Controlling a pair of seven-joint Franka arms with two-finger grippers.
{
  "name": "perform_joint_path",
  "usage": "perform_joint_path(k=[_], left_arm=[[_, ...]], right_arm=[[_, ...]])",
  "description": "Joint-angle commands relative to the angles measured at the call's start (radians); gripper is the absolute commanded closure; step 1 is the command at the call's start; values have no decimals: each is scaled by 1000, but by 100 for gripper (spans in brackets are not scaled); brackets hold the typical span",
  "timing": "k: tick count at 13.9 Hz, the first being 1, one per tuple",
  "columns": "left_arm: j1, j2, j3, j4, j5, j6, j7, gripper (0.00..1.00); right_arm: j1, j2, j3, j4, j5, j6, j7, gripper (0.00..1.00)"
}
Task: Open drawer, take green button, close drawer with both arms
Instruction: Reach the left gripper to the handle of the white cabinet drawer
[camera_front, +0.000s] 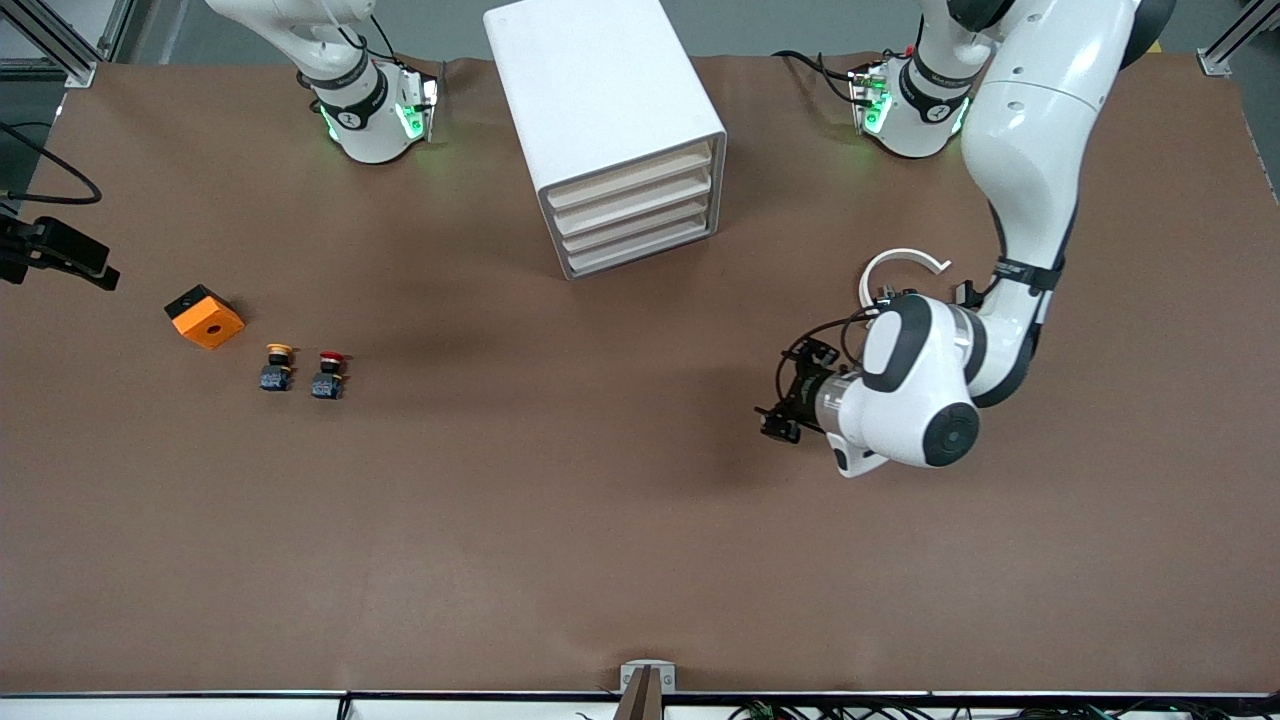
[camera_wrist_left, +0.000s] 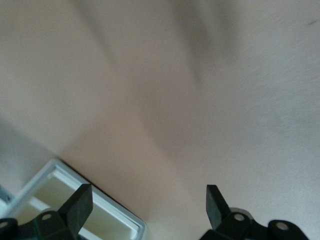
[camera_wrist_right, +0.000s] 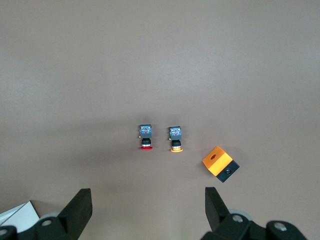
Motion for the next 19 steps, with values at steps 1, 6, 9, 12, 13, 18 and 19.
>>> perform_joint_path(k=[1,6,9,12,13,18,19], left_arm=[[-23,29,4,19,-67,34,-164,0],[-39,61,4,18,-217,37,-399,0],[-37,84,5,10,-289,-37,-462,0],[-68,103,4,8,-289,-140,-465,0],[-91,103,4,8,-288,-160,-465,0],[-143,149,2,-4,-357,-213,-479,0],[-145,160,1,-4,-366,-226,-485,0]], right_arm=[[-10,11,8,23,-3,-6,-11,0],[-7,14,8,23,-13,-6,-12,0],[-7,14,8,23,-13,-6,-5,0],[-5,20,8,23,-14,-5,-4,0],[-5,20,8,23,-13,-5,-4,0],[-4,33,10,23,-8,3,-3,0],[-2,33,10,23,-8,3,-3,0]])
